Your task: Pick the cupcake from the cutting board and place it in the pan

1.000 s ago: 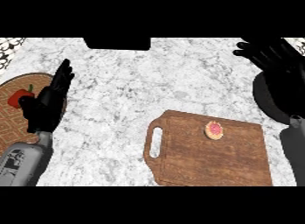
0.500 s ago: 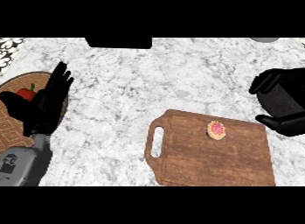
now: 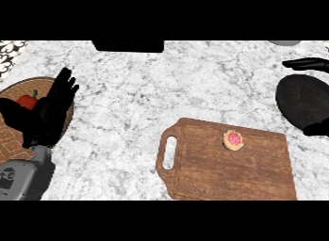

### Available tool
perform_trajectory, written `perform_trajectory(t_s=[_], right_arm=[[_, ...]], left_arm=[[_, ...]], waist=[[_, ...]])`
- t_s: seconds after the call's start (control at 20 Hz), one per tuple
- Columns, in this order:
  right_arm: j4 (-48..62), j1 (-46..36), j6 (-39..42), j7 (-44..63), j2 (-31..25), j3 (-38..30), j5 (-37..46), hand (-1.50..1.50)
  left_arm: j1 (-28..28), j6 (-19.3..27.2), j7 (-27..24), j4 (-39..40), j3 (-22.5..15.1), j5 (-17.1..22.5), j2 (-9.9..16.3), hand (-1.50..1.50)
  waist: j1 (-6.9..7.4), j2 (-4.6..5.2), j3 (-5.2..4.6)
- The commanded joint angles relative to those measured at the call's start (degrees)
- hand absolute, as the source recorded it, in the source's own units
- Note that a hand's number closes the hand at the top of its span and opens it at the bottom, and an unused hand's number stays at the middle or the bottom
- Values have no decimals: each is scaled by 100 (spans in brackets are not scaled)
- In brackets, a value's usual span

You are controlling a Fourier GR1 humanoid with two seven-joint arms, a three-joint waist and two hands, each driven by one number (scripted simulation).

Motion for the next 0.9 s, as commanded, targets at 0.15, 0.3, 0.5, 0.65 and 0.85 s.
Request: perform_trajectory(t_s=[0.15,0.3,0.5,0.65,0.85], right_arm=[[-34,-826,-87,-453,-40,1037,1398,-150],[-84,-1069,-227,-234,-15,1384,1852,-150],[-63,-1366,-197,-83,151,2040,2559,-150],[-64,-1335,-43,-57,-66,2664,3194,-150],[-161,-1356,117,60,-8,3051,3617,-150]], left_arm=[[204,16,122,-288,-30,-82,30,0],[434,159,330,-757,-23,-45,-24,0],[450,26,-17,-339,-36,-163,-77,0],[44,18,179,-184,111,-75,-9,0],[354,-114,43,-327,129,-68,-1,0]], waist=[[-7,-42,-15],[-18,-71,-15],[-87,-54,-21],[-138,-41,-21],[-161,-63,-20]])
